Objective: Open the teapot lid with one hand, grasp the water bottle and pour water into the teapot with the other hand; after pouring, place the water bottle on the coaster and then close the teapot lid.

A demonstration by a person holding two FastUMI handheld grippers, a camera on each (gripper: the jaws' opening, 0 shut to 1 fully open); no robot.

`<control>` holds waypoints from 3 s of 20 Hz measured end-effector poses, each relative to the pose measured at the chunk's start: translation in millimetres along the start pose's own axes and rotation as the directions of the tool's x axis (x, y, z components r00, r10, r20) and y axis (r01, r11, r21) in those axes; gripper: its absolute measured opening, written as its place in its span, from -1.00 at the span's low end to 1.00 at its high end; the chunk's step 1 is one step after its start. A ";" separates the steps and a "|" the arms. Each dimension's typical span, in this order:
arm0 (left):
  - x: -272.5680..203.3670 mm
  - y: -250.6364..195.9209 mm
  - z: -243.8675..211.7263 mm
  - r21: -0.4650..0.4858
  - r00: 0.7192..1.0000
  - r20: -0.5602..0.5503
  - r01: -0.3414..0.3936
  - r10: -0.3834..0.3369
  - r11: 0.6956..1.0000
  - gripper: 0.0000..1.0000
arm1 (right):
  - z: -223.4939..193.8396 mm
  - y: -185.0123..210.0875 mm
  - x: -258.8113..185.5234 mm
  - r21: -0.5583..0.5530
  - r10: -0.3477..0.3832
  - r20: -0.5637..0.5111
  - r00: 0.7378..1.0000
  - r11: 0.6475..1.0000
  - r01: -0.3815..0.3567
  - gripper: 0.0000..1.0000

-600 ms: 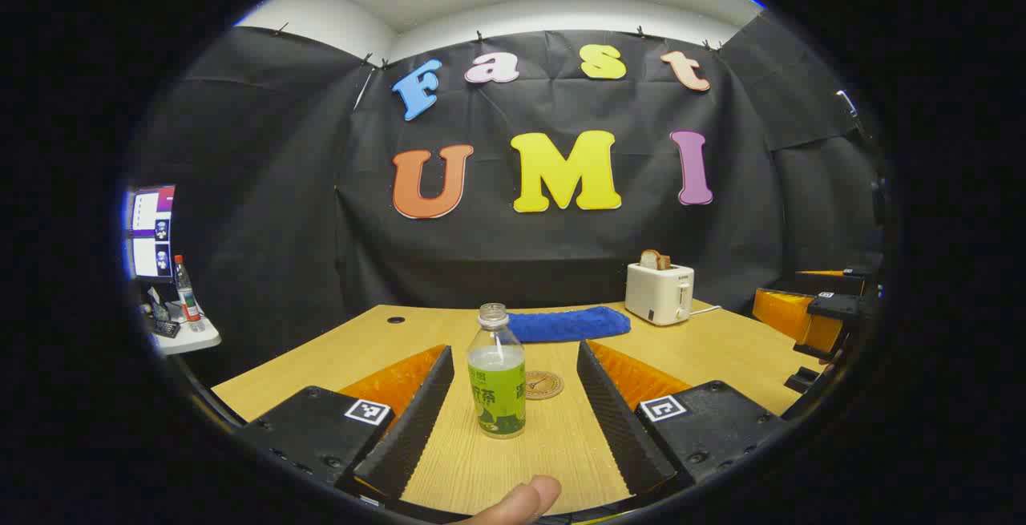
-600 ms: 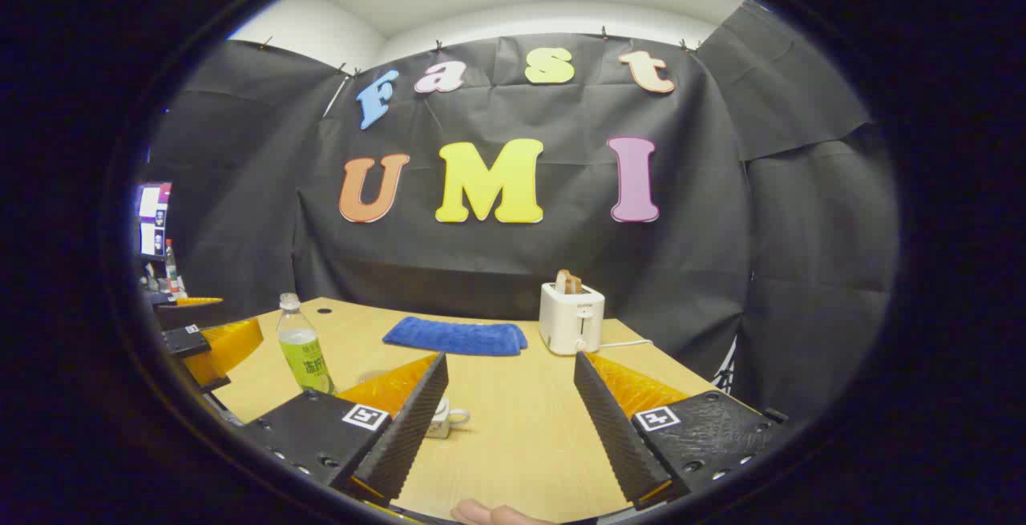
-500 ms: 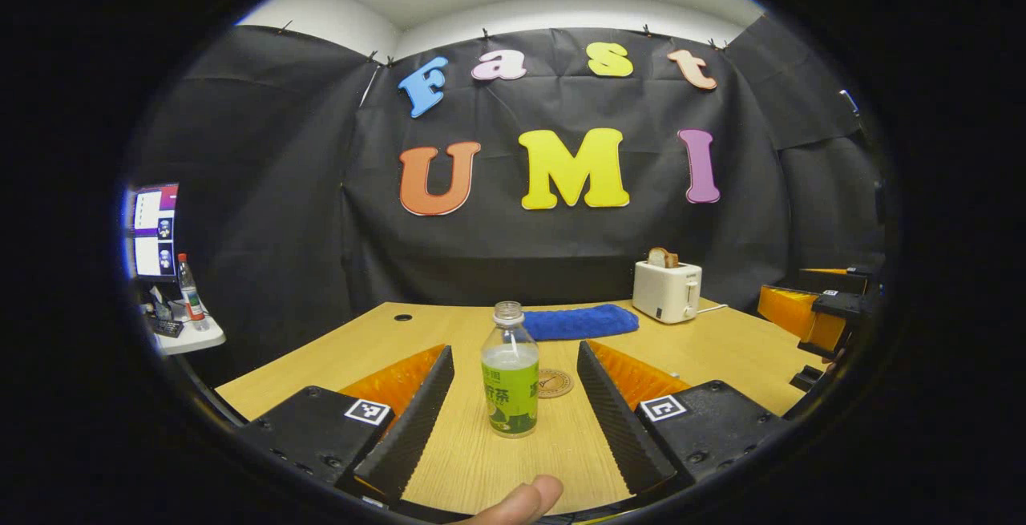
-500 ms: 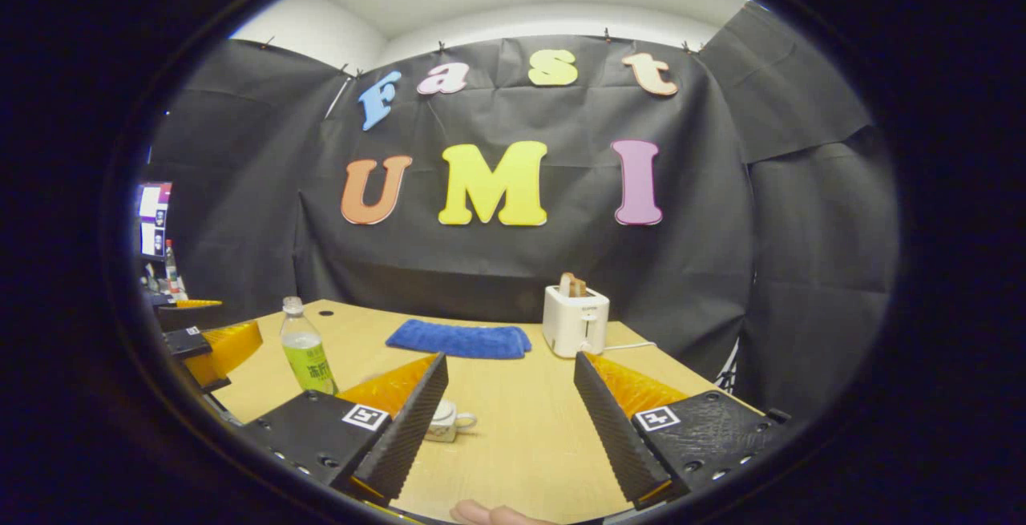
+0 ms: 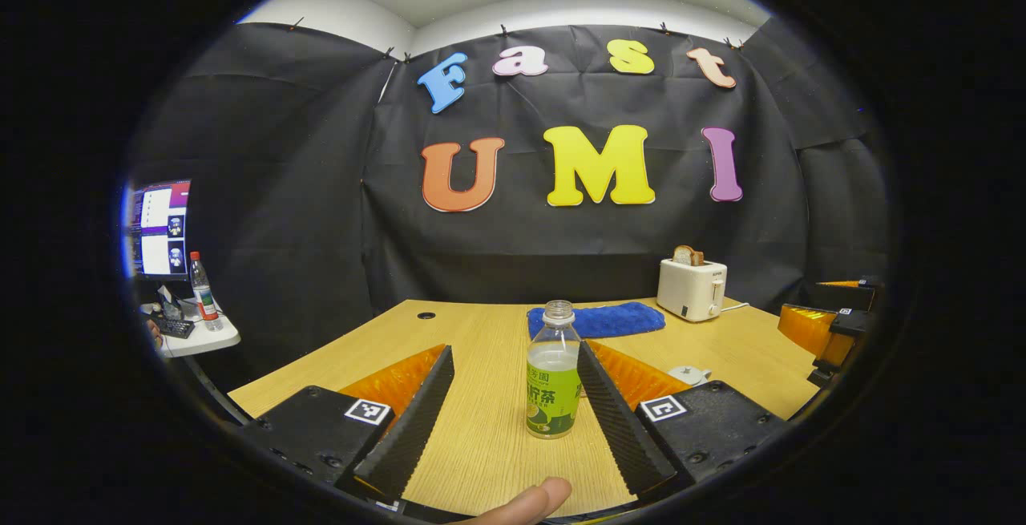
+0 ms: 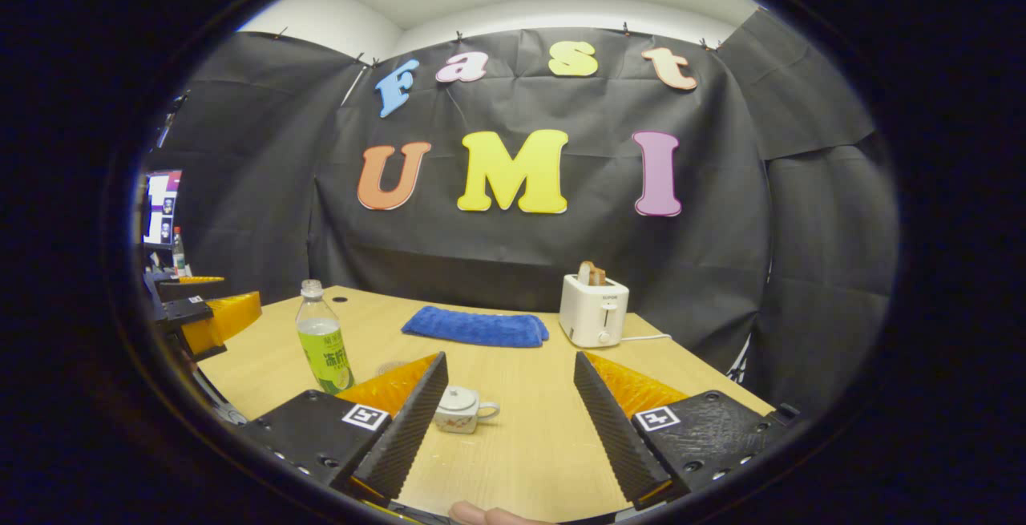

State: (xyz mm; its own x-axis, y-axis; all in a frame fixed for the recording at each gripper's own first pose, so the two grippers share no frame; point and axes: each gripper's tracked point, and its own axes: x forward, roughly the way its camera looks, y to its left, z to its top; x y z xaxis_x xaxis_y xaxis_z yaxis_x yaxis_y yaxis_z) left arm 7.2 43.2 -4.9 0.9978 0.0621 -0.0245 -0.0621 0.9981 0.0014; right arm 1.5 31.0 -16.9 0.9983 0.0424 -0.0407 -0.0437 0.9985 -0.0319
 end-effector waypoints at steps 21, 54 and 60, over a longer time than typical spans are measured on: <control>3.5 -10.0 -12.7 -0.007 0.999 -0.030 0.042 -0.042 0.999 0.94 | -26.0 22.1 47.7 0.040 0.027 -0.047 0.999 0.999 -0.025 0.91; 27.2 -7.0 -49.7 -0.019 0.992 -0.114 0.047 -0.049 0.999 0.94 | -98.8 74.0 131.6 0.061 0.149 -0.121 0.981 0.988 -0.142 -0.82; 34.0 -6.0 -58.6 -0.016 0.991 -0.124 0.043 -0.044 0.999 0.94 | -98.3 74.5 135.4 0.019 0.124 -0.098 0.988 0.992 -0.122 -0.99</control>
State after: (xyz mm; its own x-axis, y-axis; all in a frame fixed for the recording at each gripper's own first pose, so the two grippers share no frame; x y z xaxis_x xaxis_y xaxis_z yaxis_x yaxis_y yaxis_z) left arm 40.1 39.3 -64.4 0.9888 0.0175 -0.1484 -0.0200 0.9997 -0.0155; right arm 129.6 107.8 -123.0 0.9766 0.1619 -0.1416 -0.1646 0.9863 -0.0076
